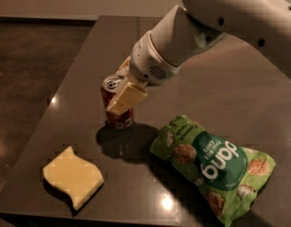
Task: Move coke can near sponge
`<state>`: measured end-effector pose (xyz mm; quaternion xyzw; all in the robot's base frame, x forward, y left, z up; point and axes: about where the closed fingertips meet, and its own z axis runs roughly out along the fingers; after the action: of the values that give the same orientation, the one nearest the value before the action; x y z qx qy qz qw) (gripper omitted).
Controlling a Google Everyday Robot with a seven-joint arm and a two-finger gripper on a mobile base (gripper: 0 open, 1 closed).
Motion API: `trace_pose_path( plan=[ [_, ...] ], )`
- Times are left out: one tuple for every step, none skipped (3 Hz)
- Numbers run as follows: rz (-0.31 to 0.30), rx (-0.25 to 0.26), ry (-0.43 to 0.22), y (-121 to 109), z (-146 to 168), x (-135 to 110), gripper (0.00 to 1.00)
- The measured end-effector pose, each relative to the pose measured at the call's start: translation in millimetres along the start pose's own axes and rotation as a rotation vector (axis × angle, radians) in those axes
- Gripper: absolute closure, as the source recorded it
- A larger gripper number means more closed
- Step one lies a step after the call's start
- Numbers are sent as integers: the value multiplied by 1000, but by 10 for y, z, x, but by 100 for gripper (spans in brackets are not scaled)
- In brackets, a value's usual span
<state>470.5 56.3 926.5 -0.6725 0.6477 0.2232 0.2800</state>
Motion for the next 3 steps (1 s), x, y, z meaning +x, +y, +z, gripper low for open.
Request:
trace_pose_path(
  plan=[
    [-62, -47, -6, 192, 129, -70, 100],
    [-102, -74, 4, 325, 259, -94, 82],
    [-118, -88, 16, 379, 348, -78, 58]
  ],
)
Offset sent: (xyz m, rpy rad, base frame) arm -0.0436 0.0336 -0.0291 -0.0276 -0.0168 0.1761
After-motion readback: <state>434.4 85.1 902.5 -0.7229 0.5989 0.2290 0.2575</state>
